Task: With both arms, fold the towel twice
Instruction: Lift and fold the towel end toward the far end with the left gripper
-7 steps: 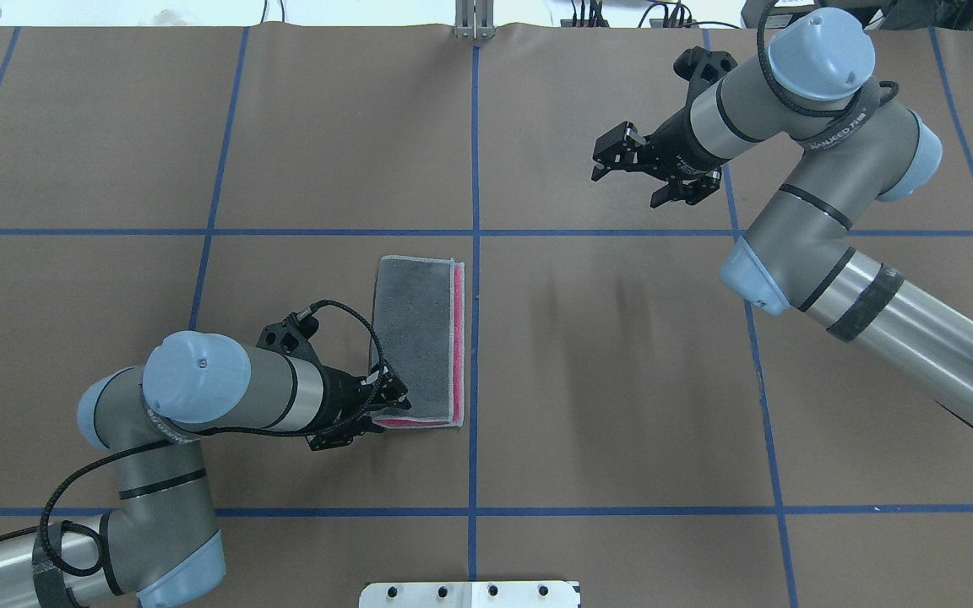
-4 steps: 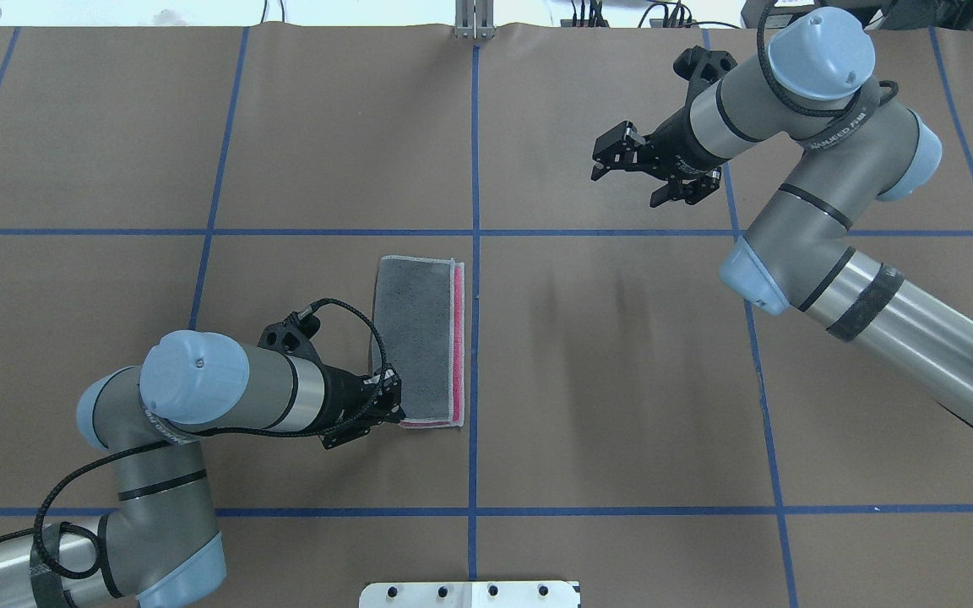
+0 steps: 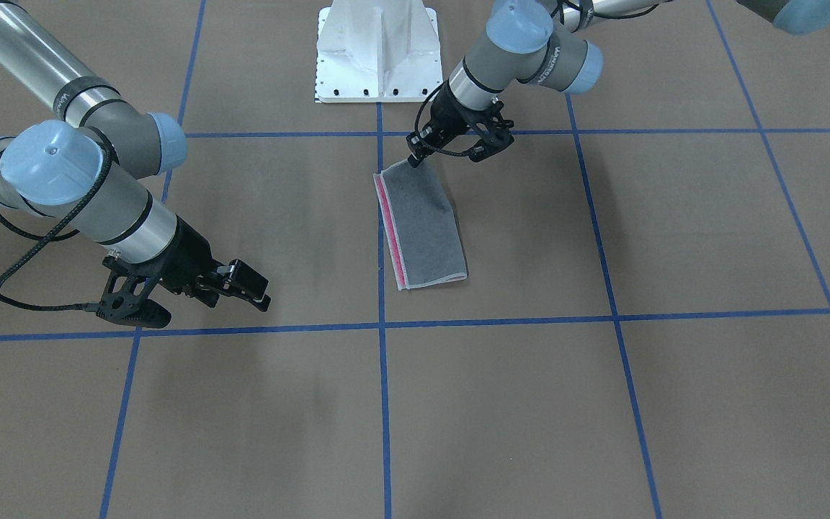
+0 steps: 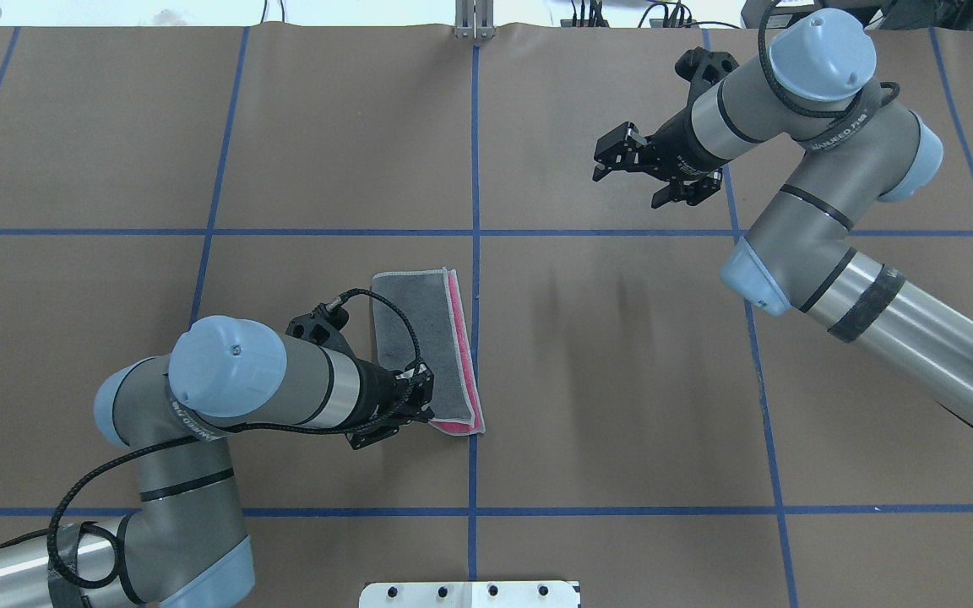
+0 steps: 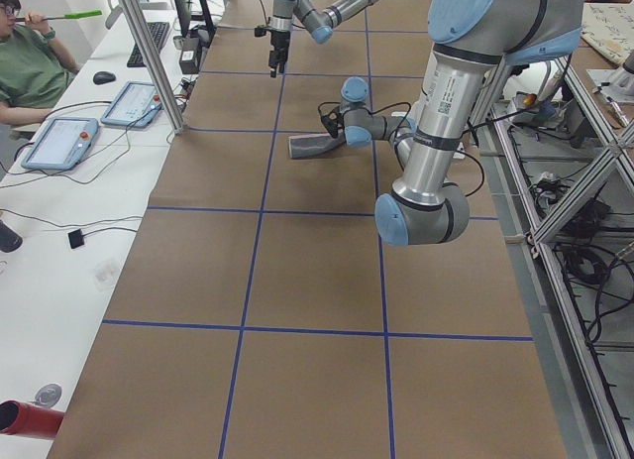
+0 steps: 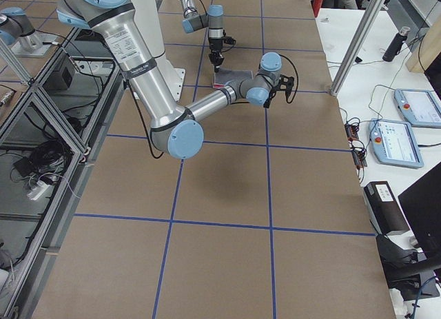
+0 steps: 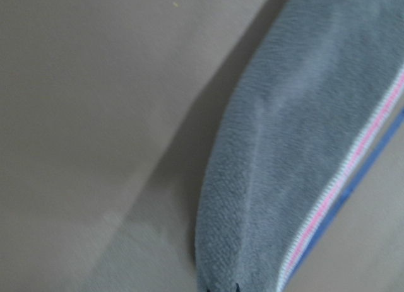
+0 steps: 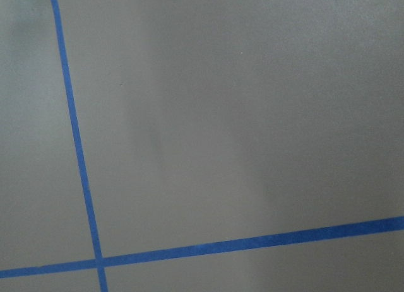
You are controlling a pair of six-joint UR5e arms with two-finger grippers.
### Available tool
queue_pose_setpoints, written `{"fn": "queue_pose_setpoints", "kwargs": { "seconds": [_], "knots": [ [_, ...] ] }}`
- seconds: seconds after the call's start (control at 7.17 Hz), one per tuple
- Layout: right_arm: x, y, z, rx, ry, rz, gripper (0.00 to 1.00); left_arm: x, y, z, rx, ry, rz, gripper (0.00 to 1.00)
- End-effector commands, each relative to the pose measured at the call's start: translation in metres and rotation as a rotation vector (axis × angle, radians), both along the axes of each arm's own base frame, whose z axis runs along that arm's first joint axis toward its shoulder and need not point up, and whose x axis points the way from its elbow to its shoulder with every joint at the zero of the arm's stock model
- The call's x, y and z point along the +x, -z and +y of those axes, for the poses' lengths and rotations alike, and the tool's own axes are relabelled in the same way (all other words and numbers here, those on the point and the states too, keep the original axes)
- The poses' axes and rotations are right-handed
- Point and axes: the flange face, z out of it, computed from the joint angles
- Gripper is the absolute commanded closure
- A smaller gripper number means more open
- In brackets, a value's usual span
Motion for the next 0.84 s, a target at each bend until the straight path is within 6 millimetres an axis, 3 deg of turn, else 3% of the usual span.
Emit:
{"fn": "queue_pose_setpoints", "kwargs": {
  "seconds": [0.0,0.14,0.28,0.42,0.7],
  "knots": [
    [-0.002,-0.005,-0.001,-0.006,0.002,0.007,0.00,-0.008,0.013,-0.027,0.000,0.044,-0.005,1.00],
    [-0.002,-0.004,-0.001,-0.004,0.002,0.005,0.00,-0.013,0.010,-0.054,-0.001,0.083,-0.014,1.00],
    [-0.003,-0.004,0.000,-0.002,0.004,0.006,0.00,-0.013,0.020,-0.090,-0.008,0.130,-0.019,1.00],
    [-0.003,-0.005,0.000,-0.003,0.003,0.007,0.00,-0.015,0.013,-0.115,-0.019,0.163,-0.038,1.00],
    [-0.003,-0.006,-0.001,-0.003,0.004,0.010,0.00,-0.014,-0.026,-0.151,-0.017,0.204,-0.036,1.00]
  ]
}}
